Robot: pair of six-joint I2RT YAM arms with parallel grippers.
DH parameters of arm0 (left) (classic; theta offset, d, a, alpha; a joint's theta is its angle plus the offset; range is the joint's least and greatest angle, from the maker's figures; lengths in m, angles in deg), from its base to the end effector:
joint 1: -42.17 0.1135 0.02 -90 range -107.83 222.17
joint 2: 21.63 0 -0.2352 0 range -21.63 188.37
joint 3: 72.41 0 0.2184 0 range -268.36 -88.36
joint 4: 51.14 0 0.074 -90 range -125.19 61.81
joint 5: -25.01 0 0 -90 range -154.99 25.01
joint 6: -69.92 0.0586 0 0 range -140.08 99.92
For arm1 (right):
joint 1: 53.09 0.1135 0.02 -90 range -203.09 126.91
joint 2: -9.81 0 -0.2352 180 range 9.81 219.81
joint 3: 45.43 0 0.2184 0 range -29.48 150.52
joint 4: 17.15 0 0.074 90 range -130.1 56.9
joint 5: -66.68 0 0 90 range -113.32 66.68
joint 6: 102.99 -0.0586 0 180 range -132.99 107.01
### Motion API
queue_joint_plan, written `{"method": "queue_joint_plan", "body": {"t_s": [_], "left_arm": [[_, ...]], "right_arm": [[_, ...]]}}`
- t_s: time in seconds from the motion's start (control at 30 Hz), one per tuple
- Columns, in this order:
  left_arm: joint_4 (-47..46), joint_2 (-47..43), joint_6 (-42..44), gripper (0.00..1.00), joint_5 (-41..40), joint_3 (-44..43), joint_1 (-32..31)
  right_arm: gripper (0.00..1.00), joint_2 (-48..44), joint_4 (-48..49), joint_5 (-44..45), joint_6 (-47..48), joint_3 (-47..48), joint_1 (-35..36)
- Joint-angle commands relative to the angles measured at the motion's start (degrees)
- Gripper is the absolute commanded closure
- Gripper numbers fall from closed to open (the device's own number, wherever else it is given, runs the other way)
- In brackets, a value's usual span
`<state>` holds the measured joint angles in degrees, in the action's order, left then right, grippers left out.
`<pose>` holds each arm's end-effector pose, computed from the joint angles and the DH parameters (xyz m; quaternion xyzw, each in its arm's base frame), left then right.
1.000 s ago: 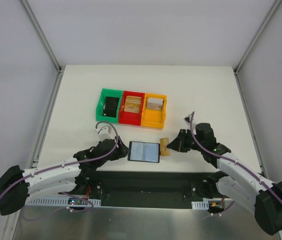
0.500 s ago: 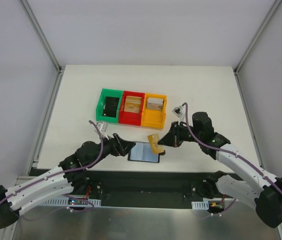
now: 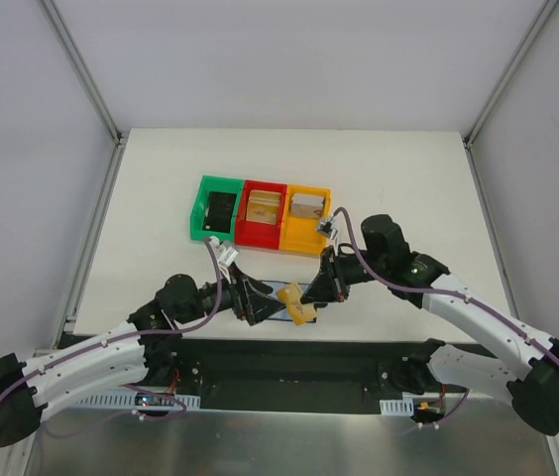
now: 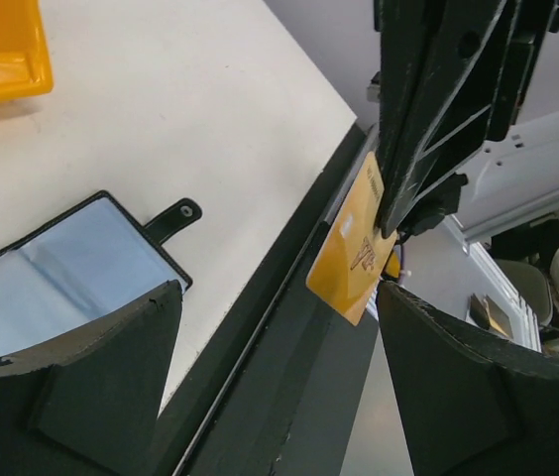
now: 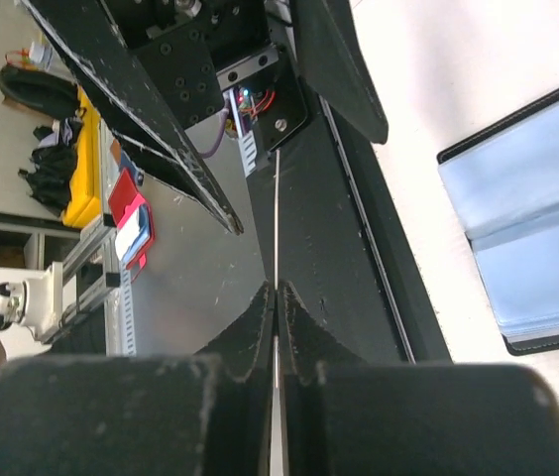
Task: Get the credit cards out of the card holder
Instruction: Place the credit card in the storage box.
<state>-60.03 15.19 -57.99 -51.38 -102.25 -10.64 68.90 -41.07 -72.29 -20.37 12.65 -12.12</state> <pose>0.0974 -0.1512 0.2323 0.1740 0.6735 -0.5657 0.4429 0.1368 0.1773 0.2640 -0.4351 0.6701 0.5192 0.3034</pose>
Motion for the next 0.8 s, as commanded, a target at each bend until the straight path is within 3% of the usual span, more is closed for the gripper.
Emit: {"method": "queue_joint_plan", "body": {"t_s": [0.0,0.2,0.5,0.77], "left_arm": [[-7.3,-1.0,1.3,0.22,6.7,-1.2,1.7],[-11.9,1.1,-0.2,0.26,14.1,-1.0,3.9],[-14.8,7.9,-0.8,0.43,21.9,-2.9,3.9],[-16.6,8.3,-0.7,0.83,22.5,-2.6,3.9]], "right_arm": [[1.0,1.6,-5.6,-3.6,5.4,4.4,1.7],[1.0,3.2,-8.5,-4.0,6.9,6.4,3.9],[1.0,3.8,-9.7,-3.9,9.1,7.7,4.8],[1.0,4.4,-10.7,-4.0,10.2,8.6,5.5]]}}
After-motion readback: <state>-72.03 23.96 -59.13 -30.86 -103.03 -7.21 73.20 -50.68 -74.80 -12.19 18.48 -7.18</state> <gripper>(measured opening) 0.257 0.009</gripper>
